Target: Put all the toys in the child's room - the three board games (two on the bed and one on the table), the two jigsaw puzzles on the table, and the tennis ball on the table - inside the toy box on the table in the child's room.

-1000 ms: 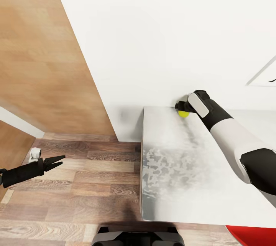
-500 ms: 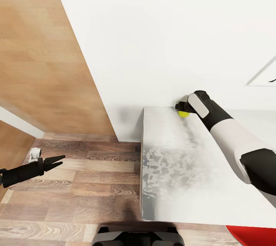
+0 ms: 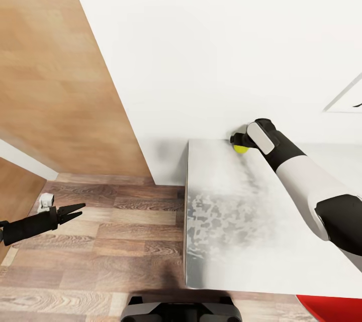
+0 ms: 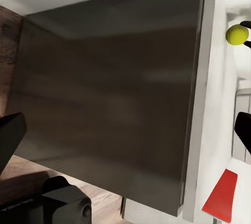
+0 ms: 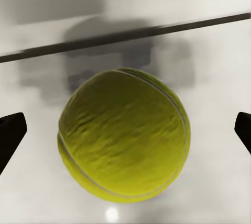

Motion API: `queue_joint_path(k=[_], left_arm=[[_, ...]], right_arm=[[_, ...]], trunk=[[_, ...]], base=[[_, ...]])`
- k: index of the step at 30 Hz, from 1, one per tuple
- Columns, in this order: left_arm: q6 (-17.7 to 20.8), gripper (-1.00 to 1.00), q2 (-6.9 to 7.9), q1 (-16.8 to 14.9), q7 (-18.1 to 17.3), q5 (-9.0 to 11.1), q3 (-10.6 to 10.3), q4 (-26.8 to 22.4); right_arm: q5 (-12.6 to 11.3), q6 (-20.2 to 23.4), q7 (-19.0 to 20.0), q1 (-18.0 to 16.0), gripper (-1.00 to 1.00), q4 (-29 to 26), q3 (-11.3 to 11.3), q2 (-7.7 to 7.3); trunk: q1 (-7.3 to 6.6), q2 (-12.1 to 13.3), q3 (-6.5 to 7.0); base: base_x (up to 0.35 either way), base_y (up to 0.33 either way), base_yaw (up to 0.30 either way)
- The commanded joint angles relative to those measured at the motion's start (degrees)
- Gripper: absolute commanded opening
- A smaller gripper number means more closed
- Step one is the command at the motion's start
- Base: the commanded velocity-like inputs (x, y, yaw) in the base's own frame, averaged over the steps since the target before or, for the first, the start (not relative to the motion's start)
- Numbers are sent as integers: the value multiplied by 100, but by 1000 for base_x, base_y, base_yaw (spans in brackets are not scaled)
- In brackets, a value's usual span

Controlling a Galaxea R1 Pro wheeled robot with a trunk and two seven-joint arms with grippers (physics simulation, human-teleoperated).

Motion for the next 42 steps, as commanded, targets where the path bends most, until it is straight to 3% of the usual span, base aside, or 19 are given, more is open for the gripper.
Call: queue_joint_path(k=[1,31,32,42], left_arm=[[43,100,3,-22,-17,61,-43,-3],[43,100,3,-22,-17,61,-43,-3],[43,100,3,-22,-17,61,-43,-3],[43,100,3,-22,-17,61,-43,-3]], right_arm=[[-60,10,-51,-8,100,-8,43,-10],[-60,3,-50,-2,100,-11,27,5],[-60,3,-50,-2,-100,-11,29,3],[-60,12,-52,-2,-100,-11,33,-10]], trunk=[[3,-11,-15],[3,-11,-94],[3,-11,-94],[3,-11,-94]], base=[[0,0,0],[0,0,0],[0,0,0],[0,0,0]])
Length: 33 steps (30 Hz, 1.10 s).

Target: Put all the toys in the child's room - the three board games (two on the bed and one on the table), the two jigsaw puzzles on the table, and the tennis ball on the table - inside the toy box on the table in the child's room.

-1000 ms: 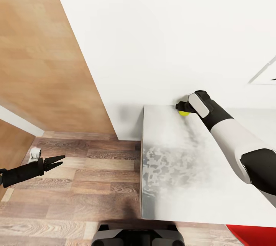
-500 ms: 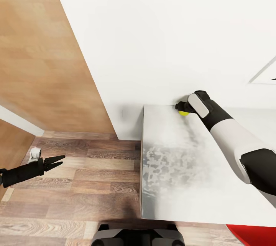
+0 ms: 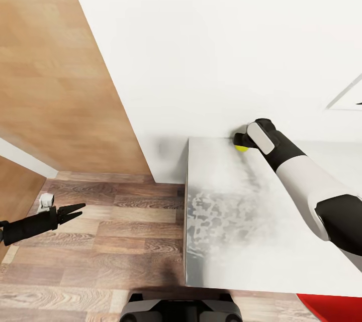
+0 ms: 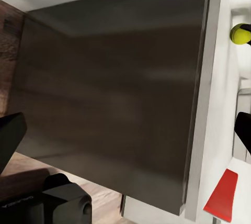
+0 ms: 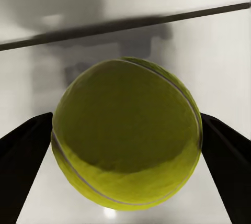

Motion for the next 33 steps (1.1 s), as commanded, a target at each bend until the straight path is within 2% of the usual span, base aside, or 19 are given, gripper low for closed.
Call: queue_joint_path(k=[1,14,33], left_arm=[[43,100,3,-24,-17,61,-43,-3],[13,100,3,-21,-75,61,-49,-3],[-1,100,5,-21,-96,61,-61,-3]], right_arm=[[-92,-1,-54,-6,-100,-8,44,-9],[-92,-55,-60,37,-100,-8,53,-1],[-92,-28,-57,-3,-100,-65,21,-22]], trunk=[[4,-11,-9],[4,-11,-9],[4,-11,133]], base=[[0,0,0],[-8,0,0],[-287,0,0]])
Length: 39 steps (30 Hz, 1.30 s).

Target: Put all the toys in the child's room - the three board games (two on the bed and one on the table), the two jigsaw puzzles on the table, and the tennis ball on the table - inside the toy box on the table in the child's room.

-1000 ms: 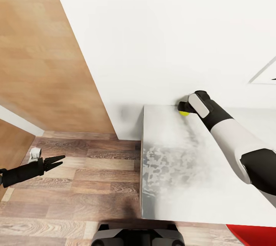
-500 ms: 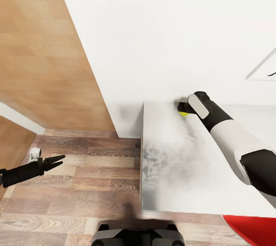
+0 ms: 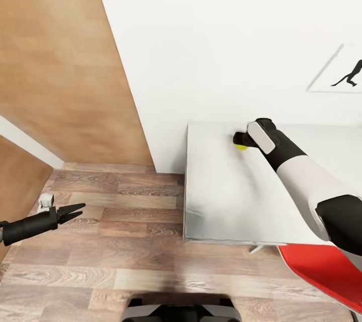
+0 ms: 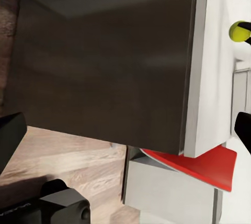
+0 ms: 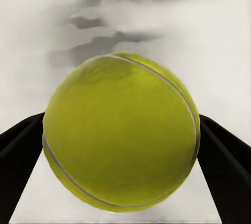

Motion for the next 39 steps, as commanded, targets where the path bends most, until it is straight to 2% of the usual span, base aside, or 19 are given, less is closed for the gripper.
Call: queue_joint_path(k=[1,5,10,12,14,16,19,21,23,26,31,36,39], left_arm=[[43,100,4,-21,-17,60,-43,-3],[45,100,3,-21,-17,60,-41,-3],[43,100,2,-24,-12,60,-38,-3],[43,100,2,-22,-8,60,-37,-3],[43,100,1,-22,-3,60,-35,-3],[43,100,1,-21,-3,60,-34,-3],[45,100,1,-22,-9,60,-34,-3],[50,100,4,-22,-17,60,-36,-3],[46,100,6,-21,-23,60,-45,-3],[44,100,9,-20,-25,60,-48,-3],[43,100,10,-21,-26,60,-20,-3],[43,100,10,-22,-26,60,-17,-3],[43,100,10,-21,-26,60,-16,-3]], right_arm=[[-62,12,-55,-11,-100,-12,40,-13],[-63,88,-50,-26,-100,-124,26,-10],[-67,641,-63,-35,-100,-816,-25,-19],[-68,938,-70,-36,-100,-1054,-156,-17],[-80,1309,-108,-33,-100,-1227,-413,-15],[-115,1454,-141,-28,-100,-1404,-591,-24],[-205,1518,-148,19,-100,-1659,-738,-70],[-563,1518,-142,97,-100,-1851,-818,-207],[-1149,1518,-142,238,-100,-2152,-849,-311],[-1955,1518,-150,492,-100,-2722,-851,-370],[-2618,1518,-151,1079,-100,-3441,-864,-390],[-3539,1518,-157,1968,-100,-4587,-924,-417],[-3798,1509,-162,2382,-100,-5245,-955,-462]], trunk=[[3,-10,0],[3,-10,38],[3,-10,85],[3,-10,104],[3,-10,123],[3,-10,142],[3,-10,170],[3,-10,189],[3,-10,208],[3,-10,237],[3,-10,284],[3,-10,332],[3,-10,360]], base=[[-85,0,0],[-32,0,0],[-6,0,0],[-1,0,0],[0,0,0],[0,0,0],[0,0,0],[0,0,0],[0,0,0],[0,0,0],[0,0,0],[-41,8,0],[-204,96,0]])
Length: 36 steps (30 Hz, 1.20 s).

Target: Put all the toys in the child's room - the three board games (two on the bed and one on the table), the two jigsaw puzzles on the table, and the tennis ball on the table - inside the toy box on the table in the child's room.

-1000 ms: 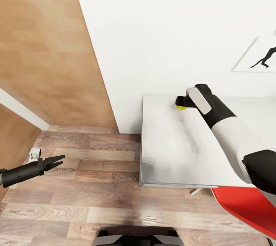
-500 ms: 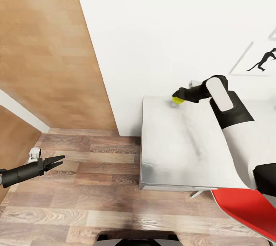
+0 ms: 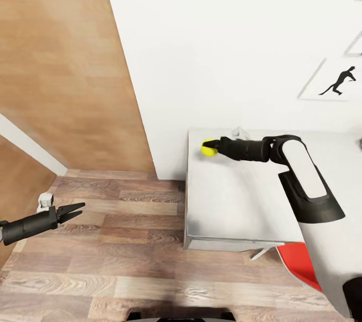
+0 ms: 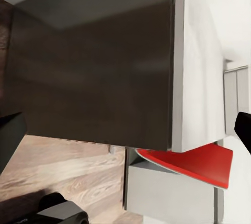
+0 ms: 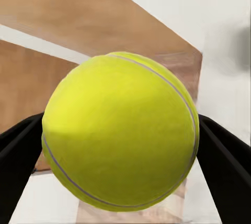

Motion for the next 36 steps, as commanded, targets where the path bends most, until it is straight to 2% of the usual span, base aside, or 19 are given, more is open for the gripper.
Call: queue_joint_path(k=[1,5,8,12,18,22,26,29,31,36], left_arm=[[43,100,3,-20,-18,60,-42,-2],[43,100,3,-23,-18,60,-42,-2],[43,100,3,-22,-19,60,-42,-2],[43,100,3,-23,-18,60,-42,-2],[43,100,0,-23,-18,60,-42,-2],[42,100,-4,-20,-16,60,-40,-2],[38,100,-5,-23,-17,60,-37,-2],[38,100,-5,-21,-16,60,-41,-2],[36,100,-5,-20,-12,60,-41,-2],[34,100,-6,-22,-10,60,-39,-2]], right_arm=[[-118,-4,-61,74,-100,-119,-33,-12],[-540,-16,-62,225,-100,-295,-113,-19],[-682,-18,-62,302,-100,-323,-110,-13],[-707,-18,-63,542,-100,-330,-126,-2],[-715,14,-62,672,-100,-331,-120,-11],[-718,14,-50,1261,-100,-334,-140,-15],[-724,14,-36,1593,-100,-339,-89,-15],[-727,14,16,1990,-100,-340,-111,-12],[-728,14,167,2110,-100,-340,-105,17],[-728,14,832,2184,-100,-340,-24,74]], trunk=[[2,-11,0],[2,-11,38],[2,-11,66],[2,-11,104],[2,-11,161],[2,-11,199],[2,-11,237],[2,-11,265],[2,-11,284],[2,-11,332]], base=[[-247,126,0],[-228,139,0],[-223,147,0],[-207,128,0],[-35,22,0],[-2,1,0],[0,0,0],[0,0,0],[0,0,0],[0,0,0]])
